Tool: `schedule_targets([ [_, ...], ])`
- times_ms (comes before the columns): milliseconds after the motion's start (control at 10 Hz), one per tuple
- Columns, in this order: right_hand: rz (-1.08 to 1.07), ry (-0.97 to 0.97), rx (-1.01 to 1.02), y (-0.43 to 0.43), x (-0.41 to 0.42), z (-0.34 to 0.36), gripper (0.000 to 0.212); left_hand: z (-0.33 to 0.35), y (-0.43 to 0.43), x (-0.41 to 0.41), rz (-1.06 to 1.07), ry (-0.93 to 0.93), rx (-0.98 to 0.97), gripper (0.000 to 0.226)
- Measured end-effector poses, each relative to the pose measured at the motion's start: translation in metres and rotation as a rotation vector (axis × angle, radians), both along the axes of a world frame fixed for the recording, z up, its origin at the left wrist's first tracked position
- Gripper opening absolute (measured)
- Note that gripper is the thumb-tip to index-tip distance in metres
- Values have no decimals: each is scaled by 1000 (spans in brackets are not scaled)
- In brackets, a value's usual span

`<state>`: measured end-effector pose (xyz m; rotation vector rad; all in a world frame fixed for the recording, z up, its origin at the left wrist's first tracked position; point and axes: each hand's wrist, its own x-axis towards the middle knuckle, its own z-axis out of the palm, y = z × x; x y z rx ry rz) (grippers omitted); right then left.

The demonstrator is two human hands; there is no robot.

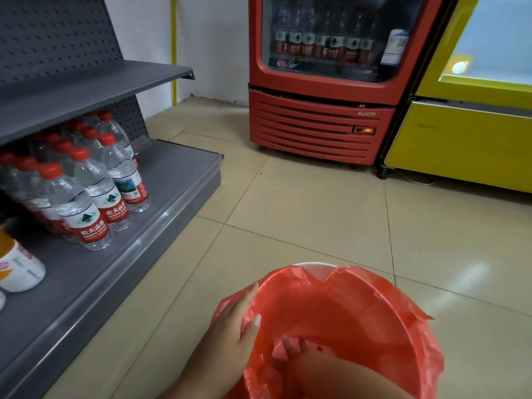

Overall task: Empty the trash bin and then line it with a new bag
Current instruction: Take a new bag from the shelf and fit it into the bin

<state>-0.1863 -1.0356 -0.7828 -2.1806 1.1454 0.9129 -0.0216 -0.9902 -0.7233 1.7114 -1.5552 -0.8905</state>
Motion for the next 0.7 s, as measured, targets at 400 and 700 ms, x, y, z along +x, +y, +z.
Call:
schedule_targets([
  [400,197,-249,-367,-29,-9,100,33,18,-22,-8,8,-102,-32,46],
  [700,-149,-418,-572,-45,-85,94,55,4,-43,-22,-92,-213,-25,49],
])
